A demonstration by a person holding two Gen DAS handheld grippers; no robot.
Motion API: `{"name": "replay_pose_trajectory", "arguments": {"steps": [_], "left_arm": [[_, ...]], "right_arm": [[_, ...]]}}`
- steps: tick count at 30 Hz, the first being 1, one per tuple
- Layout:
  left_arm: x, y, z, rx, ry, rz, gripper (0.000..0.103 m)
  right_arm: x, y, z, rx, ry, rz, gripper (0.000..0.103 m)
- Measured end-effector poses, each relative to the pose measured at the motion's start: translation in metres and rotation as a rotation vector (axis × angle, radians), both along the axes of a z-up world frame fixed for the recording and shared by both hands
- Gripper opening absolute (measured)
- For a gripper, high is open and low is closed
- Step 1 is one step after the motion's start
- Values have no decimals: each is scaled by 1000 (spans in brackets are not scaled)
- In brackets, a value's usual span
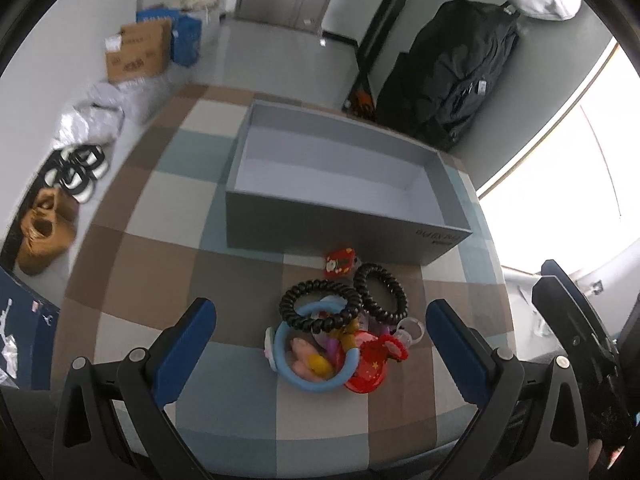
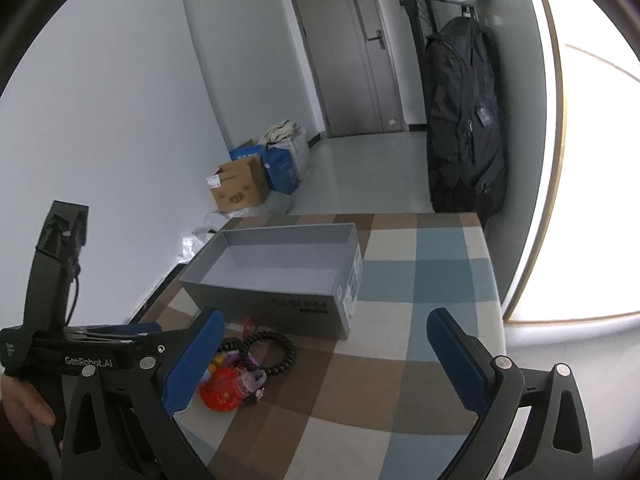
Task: Organize jewelry
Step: 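Lower the left gripper onto the black coiled hair tie and close, then lift the black coil with the left gripper while the right gripper grasps another black coil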
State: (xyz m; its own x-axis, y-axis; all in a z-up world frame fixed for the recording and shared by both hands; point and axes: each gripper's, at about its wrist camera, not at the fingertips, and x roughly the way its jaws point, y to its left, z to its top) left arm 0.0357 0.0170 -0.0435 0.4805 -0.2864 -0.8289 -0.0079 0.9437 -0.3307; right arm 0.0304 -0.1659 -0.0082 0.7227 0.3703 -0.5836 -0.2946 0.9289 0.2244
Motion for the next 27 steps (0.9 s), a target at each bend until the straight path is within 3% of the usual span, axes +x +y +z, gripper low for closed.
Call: {"name": "replay_pose_trajectory", "arguments": {"steps": [11, 18, 21, 27], "left_arm": [[23, 2, -16, -53, 95, -78, 89], [29, 0, -25, -74, 155, -97, 70], [30, -1, -25, -92, 167, -111, 52], [35, 2, -26, -103, 187, -113, 45]], "right_arm": [[18, 2, -10, 50, 84, 2, 102], [26, 6, -15, 59, 128, 16, 102], [29, 7, -17, 61, 135, 16, 102], [35, 7, -20, 73, 166, 12, 102]]}}
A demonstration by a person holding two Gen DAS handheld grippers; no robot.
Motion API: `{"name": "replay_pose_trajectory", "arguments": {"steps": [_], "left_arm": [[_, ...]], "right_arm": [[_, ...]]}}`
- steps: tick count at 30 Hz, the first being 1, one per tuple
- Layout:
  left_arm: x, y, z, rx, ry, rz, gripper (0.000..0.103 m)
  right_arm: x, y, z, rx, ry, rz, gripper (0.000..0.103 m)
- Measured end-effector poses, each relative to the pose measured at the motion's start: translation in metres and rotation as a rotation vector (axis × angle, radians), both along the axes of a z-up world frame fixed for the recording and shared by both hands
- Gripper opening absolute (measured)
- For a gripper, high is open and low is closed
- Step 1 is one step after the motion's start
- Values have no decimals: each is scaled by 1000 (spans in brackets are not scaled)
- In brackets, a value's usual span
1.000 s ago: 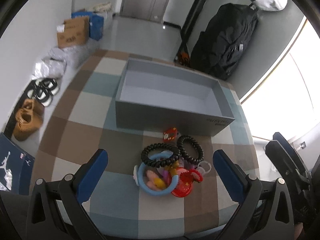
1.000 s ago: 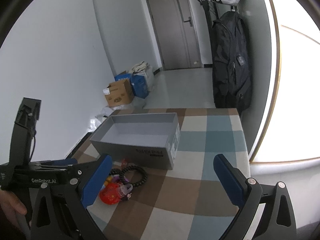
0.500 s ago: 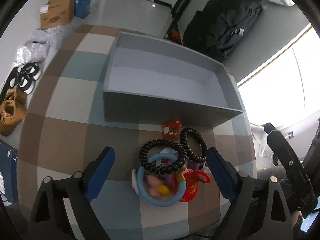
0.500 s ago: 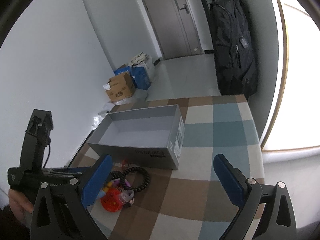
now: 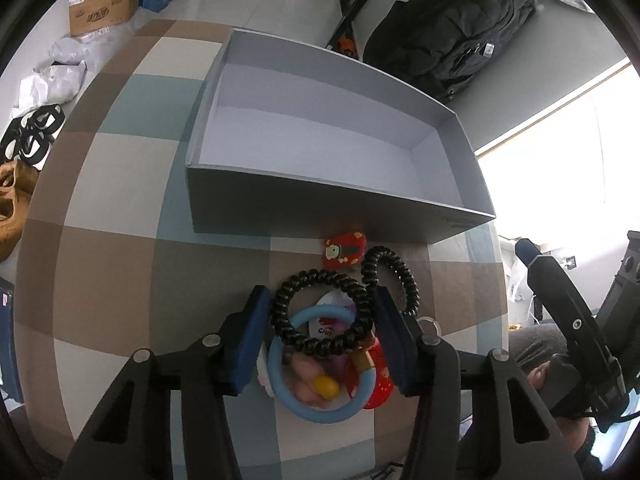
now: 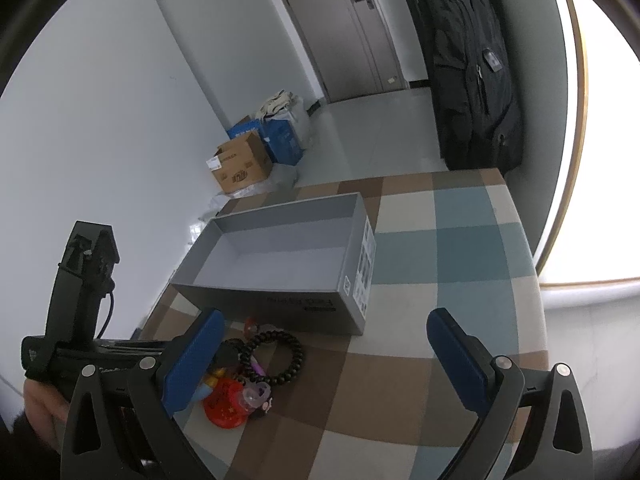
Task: Organize jewelry
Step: 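Lift the black coil with the left gripper while the right gripper grasps another black coil, then carry both black coils over the gray box and open both grippers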
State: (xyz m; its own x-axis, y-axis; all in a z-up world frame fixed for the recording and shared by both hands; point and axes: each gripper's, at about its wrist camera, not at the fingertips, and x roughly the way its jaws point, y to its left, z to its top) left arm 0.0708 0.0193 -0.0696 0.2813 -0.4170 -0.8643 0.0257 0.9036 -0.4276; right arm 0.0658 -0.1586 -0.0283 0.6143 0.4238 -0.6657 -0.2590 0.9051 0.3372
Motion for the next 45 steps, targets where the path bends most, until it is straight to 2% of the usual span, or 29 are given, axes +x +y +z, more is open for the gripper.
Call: {"name": "replay_pose_trajectory", "arguments": {"steps": [4, 13, 15, 19, 22, 23, 24, 25, 28, 32, 35, 38, 41, 45], "left_arm": [[-1, 8, 0, -22, 6, 25, 44], [-9, 27, 13, -114, -34, 60, 43], [-12, 34, 18, -150, -50, 73, 43], [-16, 45, 27, -169, -83, 97, 43], [-20, 54, 31, -179, -97, 116, 43], [-21, 57, 32, -187, -100, 124, 43], [-22, 61, 32, -196, -102, 133, 43], [-20, 58, 32, -199, -103, 138, 43], [-21, 63, 32, -213, -108, 150, 43], [-22, 65, 34, -222, -119, 150, 43], [-23, 64, 35, -229, -122, 140, 43], [-23, 65, 35, -228, -127, 132, 43], [-23, 65, 36, -232, -127, 134, 43], [-23, 66, 35, -232, -124, 141, 43]], "right_arm": [[4, 1, -5, 6, 34, 10, 102], [14, 8, -28, 101, 200, 78, 102], [16, 14, -29, 97, 220, 99, 101], [16, 28, -30, 57, 238, 139, 98], [13, 49, -33, -96, 231, 149, 90], [11, 57, -35, -152, 232, 174, 84], [10, 60, -38, -179, 233, 183, 77], [9, 63, -40, -198, 236, 192, 76], [8, 67, -42, -202, 234, 212, 75], [13, 70, -41, -190, 253, 221, 62], [21, 74, -45, -187, 297, 224, 57], [20, 81, -45, -199, 295, 245, 50], [21, 82, -46, -209, 290, 244, 48], [21, 66, -44, -127, 315, 208, 46]]}}
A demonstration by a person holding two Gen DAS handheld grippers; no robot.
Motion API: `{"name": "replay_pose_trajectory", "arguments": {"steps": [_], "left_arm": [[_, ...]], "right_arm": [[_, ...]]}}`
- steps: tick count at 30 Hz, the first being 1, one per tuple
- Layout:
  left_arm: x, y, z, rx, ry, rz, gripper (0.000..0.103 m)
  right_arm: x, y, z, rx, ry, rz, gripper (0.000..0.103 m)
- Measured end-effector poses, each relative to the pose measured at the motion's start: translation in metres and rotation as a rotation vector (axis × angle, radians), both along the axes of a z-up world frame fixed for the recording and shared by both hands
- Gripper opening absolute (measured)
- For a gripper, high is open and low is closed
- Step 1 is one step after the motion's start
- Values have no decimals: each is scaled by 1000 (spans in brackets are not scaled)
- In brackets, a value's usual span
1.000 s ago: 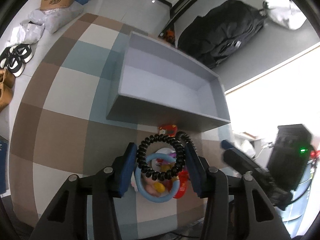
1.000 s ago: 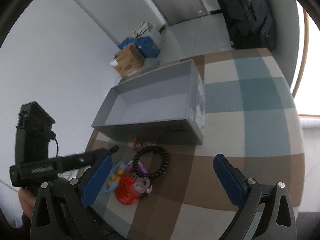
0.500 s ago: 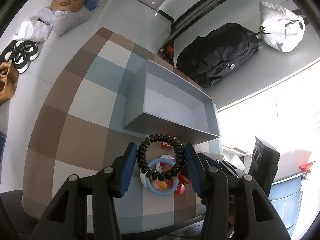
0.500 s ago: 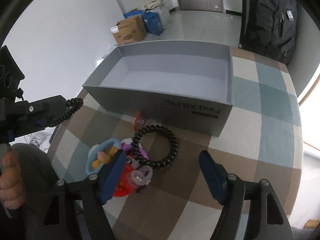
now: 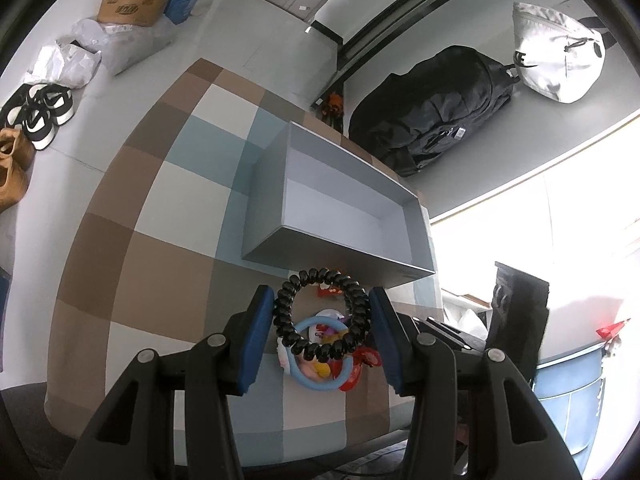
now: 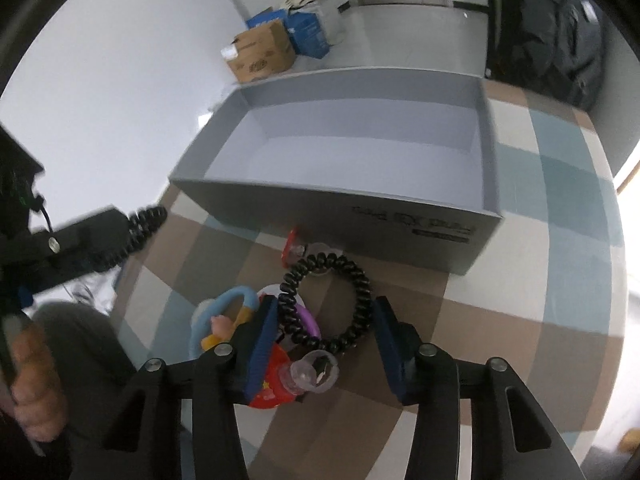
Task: Organize jewelry
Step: 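Carry both black coils over the gray box and open both grippers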
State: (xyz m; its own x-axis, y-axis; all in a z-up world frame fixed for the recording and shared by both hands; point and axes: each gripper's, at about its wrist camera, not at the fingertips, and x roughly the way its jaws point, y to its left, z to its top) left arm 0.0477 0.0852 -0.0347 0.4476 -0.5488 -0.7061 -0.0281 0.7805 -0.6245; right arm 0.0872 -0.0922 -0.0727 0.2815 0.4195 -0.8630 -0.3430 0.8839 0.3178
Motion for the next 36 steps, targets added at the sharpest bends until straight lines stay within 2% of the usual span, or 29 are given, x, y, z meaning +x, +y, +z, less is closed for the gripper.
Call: {"name": "replay_pose_trajectory", "arguments": {"steps": [7, 16, 24, 28, 36], "left_arm": [[-4, -5, 5, 28, -27, -11, 43], [-9, -19, 26, 98, -128, -31, 43], [13, -30, 46, 176, -164, -27, 43], [32, -39, 51, 224, -179, -38, 43], [70, -53, 33, 235, -169, -75, 43]], "right_arm": [[-13, -15, 18, 59, -34, -26, 46], [-31, -25, 56, 155, -161, 1, 46], [-11, -34, 81, 253, -219, -11, 46], [8, -42, 90, 269, -249, -14, 46], [45, -46, 78, 249, -270, -21, 46]]}}
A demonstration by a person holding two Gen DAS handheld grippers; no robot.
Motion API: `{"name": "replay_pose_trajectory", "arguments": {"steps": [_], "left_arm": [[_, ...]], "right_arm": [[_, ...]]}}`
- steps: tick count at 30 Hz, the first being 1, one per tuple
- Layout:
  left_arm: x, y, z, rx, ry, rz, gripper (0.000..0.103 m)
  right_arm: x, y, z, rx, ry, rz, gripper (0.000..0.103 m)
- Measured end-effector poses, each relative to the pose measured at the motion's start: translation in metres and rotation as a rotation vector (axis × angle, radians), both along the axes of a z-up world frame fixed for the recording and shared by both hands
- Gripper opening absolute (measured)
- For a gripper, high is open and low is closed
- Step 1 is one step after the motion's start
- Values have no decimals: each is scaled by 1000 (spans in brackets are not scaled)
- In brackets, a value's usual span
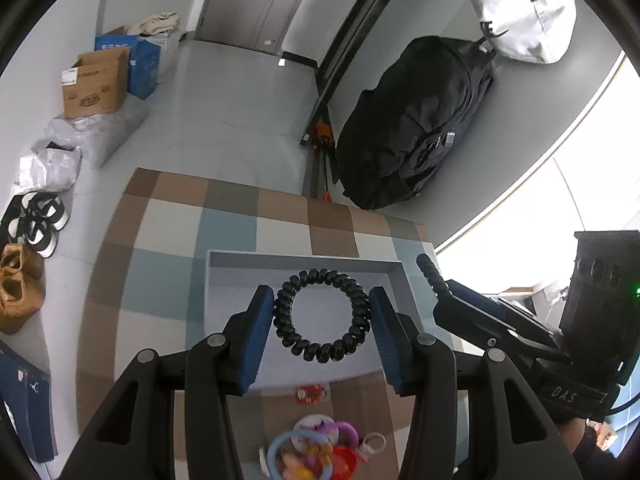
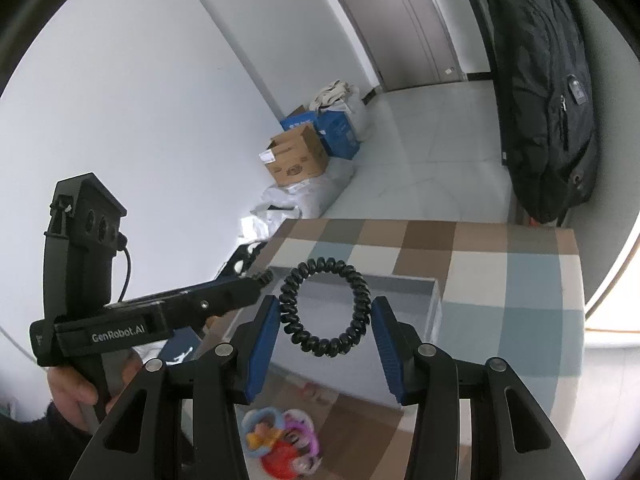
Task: Organize jewelry
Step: 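Carry both black coils over the gray box and open both grippers, then withdraw both grippers from the box back toward the toy pile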
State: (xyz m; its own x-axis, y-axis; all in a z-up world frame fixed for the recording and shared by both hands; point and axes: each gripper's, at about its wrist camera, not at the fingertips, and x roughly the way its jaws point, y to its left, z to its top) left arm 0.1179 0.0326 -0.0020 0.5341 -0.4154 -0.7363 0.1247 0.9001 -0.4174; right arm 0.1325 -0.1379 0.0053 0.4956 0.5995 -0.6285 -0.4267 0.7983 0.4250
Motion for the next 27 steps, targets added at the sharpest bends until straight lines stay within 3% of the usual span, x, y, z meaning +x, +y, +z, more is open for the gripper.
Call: {"name": "replay_pose_trajectory", "arguments": {"steps": [7, 17, 20, 23, 25, 27], "left_arm": [[15, 3, -21, -13, 38, -12, 43], [26, 4, -25, -77, 70, -34, 43], [33, 7, -30, -132, 103, -26, 53], [36, 13, -33, -232, 114, -15, 64], [35, 14, -29, -246, 98, -14, 77], [32, 14, -25, -248, 72, -17, 78]], "right_arm": [[15, 7, -29, -38, 23, 18, 46], [21, 23, -38, -125, -20, 55, 48], [22, 22, -38, -127, -29, 50, 50], [21, 23, -36, -151, -56, 46, 66], [19, 22, -33, -158, -82, 51, 71], [17, 21, -29, -156, -95, 57, 79]]}}
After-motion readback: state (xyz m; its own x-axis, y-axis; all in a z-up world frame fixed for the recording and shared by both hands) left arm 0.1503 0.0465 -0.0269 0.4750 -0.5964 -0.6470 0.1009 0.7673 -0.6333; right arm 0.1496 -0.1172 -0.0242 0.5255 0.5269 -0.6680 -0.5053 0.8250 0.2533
